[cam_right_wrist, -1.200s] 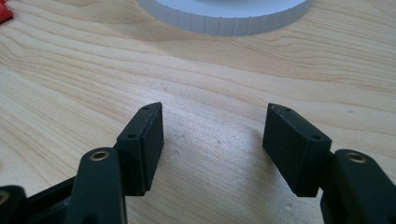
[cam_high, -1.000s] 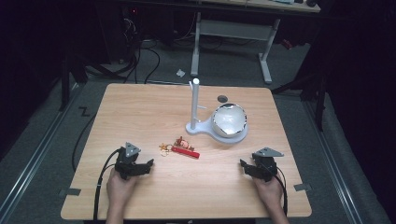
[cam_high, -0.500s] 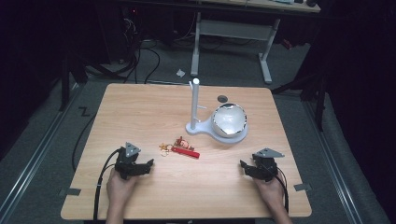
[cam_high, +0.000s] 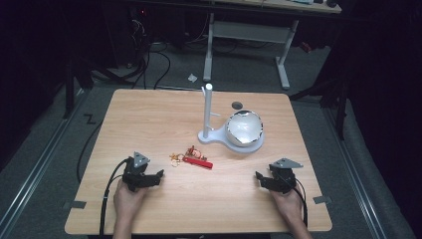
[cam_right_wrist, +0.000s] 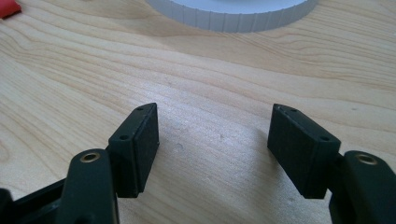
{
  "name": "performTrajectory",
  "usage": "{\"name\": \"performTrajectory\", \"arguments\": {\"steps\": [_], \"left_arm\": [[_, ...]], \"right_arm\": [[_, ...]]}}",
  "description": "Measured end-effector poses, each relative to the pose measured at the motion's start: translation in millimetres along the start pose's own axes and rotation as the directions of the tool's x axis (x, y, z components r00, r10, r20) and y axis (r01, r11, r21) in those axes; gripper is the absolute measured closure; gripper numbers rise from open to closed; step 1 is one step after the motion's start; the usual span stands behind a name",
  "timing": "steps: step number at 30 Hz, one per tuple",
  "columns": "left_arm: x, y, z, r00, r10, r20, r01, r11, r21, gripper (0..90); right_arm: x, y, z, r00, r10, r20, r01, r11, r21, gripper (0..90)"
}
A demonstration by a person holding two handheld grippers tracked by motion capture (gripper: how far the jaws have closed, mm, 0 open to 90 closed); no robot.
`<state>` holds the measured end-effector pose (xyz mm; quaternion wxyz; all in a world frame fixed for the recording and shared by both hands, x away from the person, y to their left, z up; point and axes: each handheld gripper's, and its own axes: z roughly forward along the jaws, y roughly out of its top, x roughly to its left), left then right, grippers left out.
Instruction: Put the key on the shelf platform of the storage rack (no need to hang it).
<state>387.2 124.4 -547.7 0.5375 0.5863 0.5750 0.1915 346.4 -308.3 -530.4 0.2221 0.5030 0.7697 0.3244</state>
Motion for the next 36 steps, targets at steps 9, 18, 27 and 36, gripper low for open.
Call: {"name": "performTrajectory", "arguments": {"steps": [9,18,27,36], "left_arm": [[0.0,0.0,0.0,1.0,0.0,0.0,0.0,1.0,0.0,20.4],[0.0,0.0,0.0,1.0,0.0,0.0,0.0,1.0,0.0,20.4],[0.0,0.0,0.0,1.0,0.0,0.0,0.0,1.0,0.0,20.4],[-0.1,0.0,0.0,1.0,-0.001,0.0,0.001,1.0,0.0,20.4]], "right_arm": [[0.2,3.9,-2.1,0.9998,0.012,-0.017,-0.012,1.0,0.013,34.7],[7.4,13.9,-4.7,0.9978,-0.002,-0.066,0.001,1.0,-0.019,35.0],[21.3,28.3,1.7,0.9902,-0.042,-0.133,0.038,0.999,-0.036,36.6],[38.0,40.6,9.5,0.9795,-0.075,-0.187,0.066,0.996,-0.053,37.3]]}}
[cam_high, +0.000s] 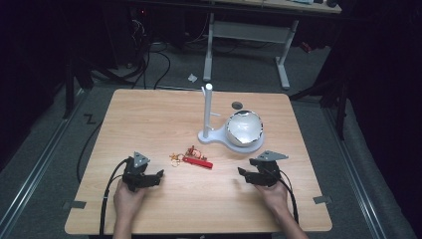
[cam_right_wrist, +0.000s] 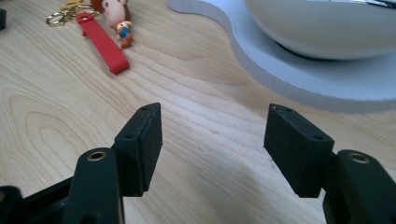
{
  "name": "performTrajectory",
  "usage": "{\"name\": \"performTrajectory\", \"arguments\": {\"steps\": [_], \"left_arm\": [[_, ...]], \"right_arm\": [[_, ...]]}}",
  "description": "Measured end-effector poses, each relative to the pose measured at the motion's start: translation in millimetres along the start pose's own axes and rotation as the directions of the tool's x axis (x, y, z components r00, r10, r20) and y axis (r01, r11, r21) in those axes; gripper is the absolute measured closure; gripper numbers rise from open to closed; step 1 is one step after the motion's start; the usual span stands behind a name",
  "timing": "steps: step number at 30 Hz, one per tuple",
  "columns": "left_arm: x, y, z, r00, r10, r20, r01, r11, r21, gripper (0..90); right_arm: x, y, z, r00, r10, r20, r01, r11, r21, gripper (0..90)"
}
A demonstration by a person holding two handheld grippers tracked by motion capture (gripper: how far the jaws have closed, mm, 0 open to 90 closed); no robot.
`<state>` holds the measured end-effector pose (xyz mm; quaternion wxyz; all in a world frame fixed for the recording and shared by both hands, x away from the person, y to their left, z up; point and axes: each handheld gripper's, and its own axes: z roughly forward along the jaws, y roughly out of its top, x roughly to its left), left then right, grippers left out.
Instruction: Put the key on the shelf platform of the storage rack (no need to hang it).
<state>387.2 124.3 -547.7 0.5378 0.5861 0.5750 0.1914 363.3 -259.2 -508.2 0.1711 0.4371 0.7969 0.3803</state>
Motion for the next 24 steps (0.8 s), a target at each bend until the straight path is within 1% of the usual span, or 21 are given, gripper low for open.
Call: {"name": "performTrajectory", "arguments": {"steps": [2,3,4,7,8,10,11,12,15,17,23,24], "left_arm": [[0.0,0.0,0.0,1.0,0.0,0.0,0.0,1.0,0.0,20.4],[0.0,0.0,0.0,1.0,0.0,0.0,0.0,1.0,0.0,20.4],[0.0,0.0,0.0,1.0,0.0,0.0,0.0,1.0,0.0,20.4],[0.0,0.0,0.0,1.0,0.001,0.001,-0.001,1.0,0.0,20.4],[0.0,-0.1,0.0,1.0,0.001,0.0,-0.001,1.0,0.0,20.4],[0.0,-0.2,-0.2,1.0,0.005,0.001,-0.005,1.0,0.002,20.4],[0.0,-0.2,-0.2,1.0,0.005,0.001,-0.005,1.0,0.002,20.4],[0.0,-0.2,-0.2,1.0,0.006,0.002,-0.006,1.0,0.002,20.4],[0.0,-0.2,-0.2,1.0,0.007,0.002,-0.007,1.0,0.002,20.4],[-0.1,-0.2,-0.2,1.0,0.007,0.003,-0.007,1.0,0.002,20.4],[-0.1,-0.3,-0.3,1.0,0.007,0.003,-0.007,1.0,0.003,20.4],[-0.2,-0.3,-0.3,1.0,0.007,0.003,-0.007,1.0,0.002,20.4]], "right_arm": [[2.2,2.8,2.3,1.0,-0.004,-0.009,0.004,1.0,-0.006,37.8],[1.9,5.6,4.4,0.9997,0.012,-0.021,-0.012,1.0,-0.009,39.2],[1.6,7.1,5.2,0.9993,0.015,-0.033,-0.015,1.0,-0.016,40.1],[2.8,10.3,7.3,0.999,0.017,-0.042,-0.018,1.0,-0.021,40.2],[3.8,12.0,8.9,0.9991,0.012,-0.042,-0.012,1.0,-0.017,40.2],[8.1,16.4,13.2,0.9984,-0.006,-0.056,0.006,1.0,-0.01,39.9],[8.1,16.4,13.2,0.9984,-0.006,-0.056,0.006,1.0,-0.01,39.9],[10.7,19.1,16.4,0.998,-0.02,-0.06,0.02,1.0,-0.005,39.9],[12.7,20.7,19.5,0.9973,-0.025,-0.069,0.025,1.0,-0.009,39.9],[15.4,21.4,24.3,0.9966,-0.029,-0.077,0.029,1.0,-0.002,39.8],[19.2,22.3,29.6,0.9956,-0.041,-0.084,0.041,0.999,0.002,39.8],[21.7,23.9,31.1,0.9949,-0.047,-0.089,0.048,0.999,0.006,39.5]]}}
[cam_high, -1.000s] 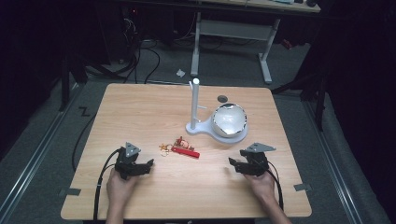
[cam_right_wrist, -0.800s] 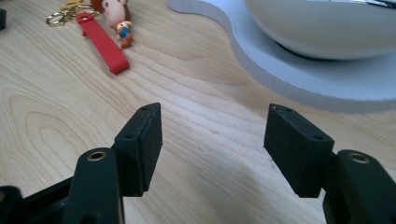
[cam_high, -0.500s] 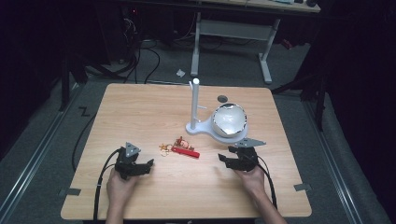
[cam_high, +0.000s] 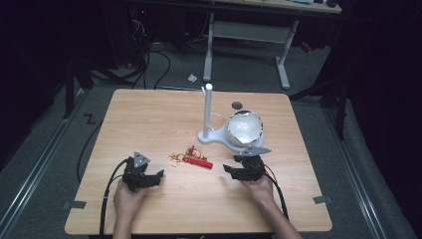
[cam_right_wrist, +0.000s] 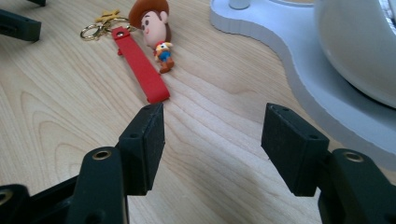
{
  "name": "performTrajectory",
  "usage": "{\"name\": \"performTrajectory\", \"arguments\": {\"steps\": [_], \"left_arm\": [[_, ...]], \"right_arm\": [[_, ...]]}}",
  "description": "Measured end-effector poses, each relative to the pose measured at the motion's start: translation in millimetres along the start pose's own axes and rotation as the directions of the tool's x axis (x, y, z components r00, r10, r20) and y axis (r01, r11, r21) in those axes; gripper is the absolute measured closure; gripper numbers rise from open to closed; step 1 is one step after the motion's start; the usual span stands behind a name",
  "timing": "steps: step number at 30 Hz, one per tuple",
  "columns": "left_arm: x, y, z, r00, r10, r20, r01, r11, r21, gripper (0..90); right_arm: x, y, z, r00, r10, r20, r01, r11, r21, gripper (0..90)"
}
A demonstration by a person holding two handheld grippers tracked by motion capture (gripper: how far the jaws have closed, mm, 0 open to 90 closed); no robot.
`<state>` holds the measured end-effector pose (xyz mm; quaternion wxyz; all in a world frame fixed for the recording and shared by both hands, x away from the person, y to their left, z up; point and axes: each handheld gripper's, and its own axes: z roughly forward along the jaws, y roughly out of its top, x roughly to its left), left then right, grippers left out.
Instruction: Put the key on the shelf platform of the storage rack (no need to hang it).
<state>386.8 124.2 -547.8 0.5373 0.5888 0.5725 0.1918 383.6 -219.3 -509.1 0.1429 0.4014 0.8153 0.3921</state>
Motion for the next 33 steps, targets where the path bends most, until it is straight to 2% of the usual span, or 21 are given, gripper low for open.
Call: {"name": "performTrajectory", "arguments": {"steps": [4,9,10,12,14,19,23,25,31,33], "left_arm": [[0.1,0.0,0.0,1.0,0.0,0.001,0.0,1.0,0.0,20.4],[0.1,0.0,0.0,1.0,0.0,0.0,0.0,1.0,0.001,20.4],[0.1,0.1,0.0,1.0,-0.001,0.0,0.001,1.0,0.001,20.4],[0.1,0.1,0.0,1.0,-0.001,0.0,0.001,1.0,0.0,20.4],[0.1,0.1,0.0,1.0,-0.002,0.0,0.002,1.0,0.0,20.4],[0.2,0.2,0.0,1.0,-0.002,0.0,0.002,1.0,0.0,20.5],[0.2,0.2,0.0,1.0,-0.002,0.0,0.002,1.0,0.001,20.5],[0.2,0.2,0.0,1.0,-0.002,0.001,0.002,1.0,0.001,20.5],[0.2,0.2,0.0,1.0,-0.004,0.001,0.004,1.0,0.001,20.5],[0.3,0.3,0.0,1.0,-0.003,0.001,0.003,1.0,0.001,20.5]], "right_arm": [[5.0,6.0,1.7,0.9996,-0.029,-0.002,0.029,1.0,0.004,39.4],[13.1,19.0,2.8,0.9974,-0.072,0.001,0.072,0.997,-0.016,37.5],[13.1,19.0,2.8,0.9974,-0.072,0.001,0.072,0.997,-0.016,37.5],[17.5,24.7,6.6,0.9946,-0.103,-0.003,0.103,0.995,-0.008,37.2],[19.6,26.8,8.1,0.9941,-0.108,-0.008,0.108,0.994,-0.003,37.1],[30.2,38.9,20.5,0.9878,-0.152,-0.032,0.152,0.988,0.006,36.9],[36.2,47.6,40.7,0.9847,-0.162,-0.062,0.164,0.986,0.028,35.5],[37.2,50.3,47.4,0.9861,-0.148,-0.076,0.151,0.988,0.04,34.7],[38.7,57.8,63.4,0.9848,-0.161,-0.065,0.165,0.984,0.068,34.3],[38.6,60.1,70.0,0.9844,-0.164,-0.063,0.17,0.981,0.094,33.4]]}}
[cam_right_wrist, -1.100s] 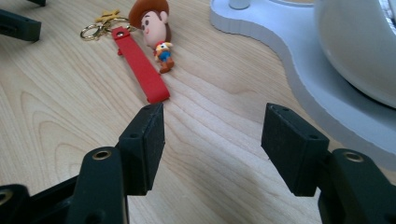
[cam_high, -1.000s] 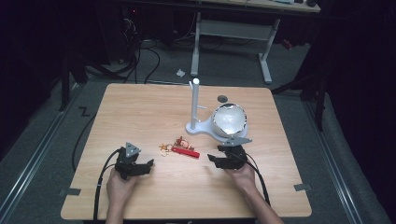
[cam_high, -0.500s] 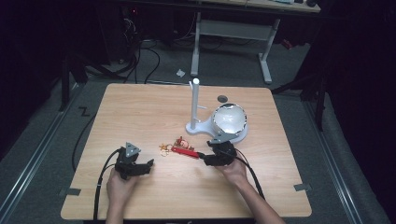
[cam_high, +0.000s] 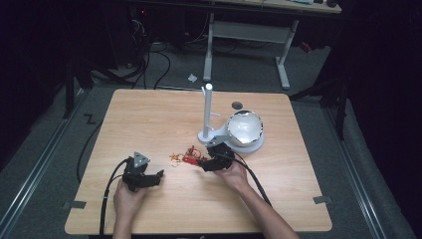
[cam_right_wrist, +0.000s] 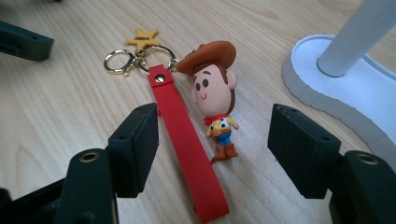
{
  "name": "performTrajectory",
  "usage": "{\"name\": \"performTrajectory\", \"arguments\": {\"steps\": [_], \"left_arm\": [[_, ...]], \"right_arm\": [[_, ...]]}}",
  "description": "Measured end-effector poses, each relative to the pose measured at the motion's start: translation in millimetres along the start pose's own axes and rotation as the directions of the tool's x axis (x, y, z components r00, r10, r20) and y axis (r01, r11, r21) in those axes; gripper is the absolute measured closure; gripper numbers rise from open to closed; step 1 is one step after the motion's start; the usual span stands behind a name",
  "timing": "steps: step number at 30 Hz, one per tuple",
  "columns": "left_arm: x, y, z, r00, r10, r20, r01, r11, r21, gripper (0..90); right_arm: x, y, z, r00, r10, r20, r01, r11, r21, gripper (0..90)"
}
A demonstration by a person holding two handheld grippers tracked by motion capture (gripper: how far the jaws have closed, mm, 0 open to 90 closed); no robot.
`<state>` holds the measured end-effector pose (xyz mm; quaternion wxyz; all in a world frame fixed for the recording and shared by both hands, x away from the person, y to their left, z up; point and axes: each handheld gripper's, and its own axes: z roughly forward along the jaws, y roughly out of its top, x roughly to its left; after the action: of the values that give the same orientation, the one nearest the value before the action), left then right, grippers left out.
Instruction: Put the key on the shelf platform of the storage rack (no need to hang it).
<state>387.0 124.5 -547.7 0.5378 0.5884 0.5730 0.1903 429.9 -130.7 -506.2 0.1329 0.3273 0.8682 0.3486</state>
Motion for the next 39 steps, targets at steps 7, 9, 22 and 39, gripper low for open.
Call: {"name": "performTrajectory", "arguments": {"steps": [7,9,22,39], "left_arm": [[0.0,-0.1,0.1,1.0,-0.002,0.0,0.002,1.0,-0.002,20.6],[-0.2,0.0,0.1,1.0,-0.004,0.0,0.004,1.0,-0.003,20.6],[-0.1,0.0,0.1,1.0,-0.004,0.0,0.004,1.0,-0.003,20.6],[-0.1,0.0,0.1,1.0,-0.005,0.0,0.005,1.0,-0.003,20.6]], "right_arm": [[-2.6,5.6,15.7,0.9999,-0.005,-0.013,0.005,1.0,0.016,33.0],[-3.1,5.6,17.8,0.9998,-0.005,-0.017,0.005,1.0,0.018,34.2],[-8.0,5.3,28.2,0.9986,0.01,-0.051,-0.008,0.999,0.045,42.2],[1.7,5.0,25.4,0.9954,-0.081,-0.052,0.084,0.994,0.07,52.9]]}}
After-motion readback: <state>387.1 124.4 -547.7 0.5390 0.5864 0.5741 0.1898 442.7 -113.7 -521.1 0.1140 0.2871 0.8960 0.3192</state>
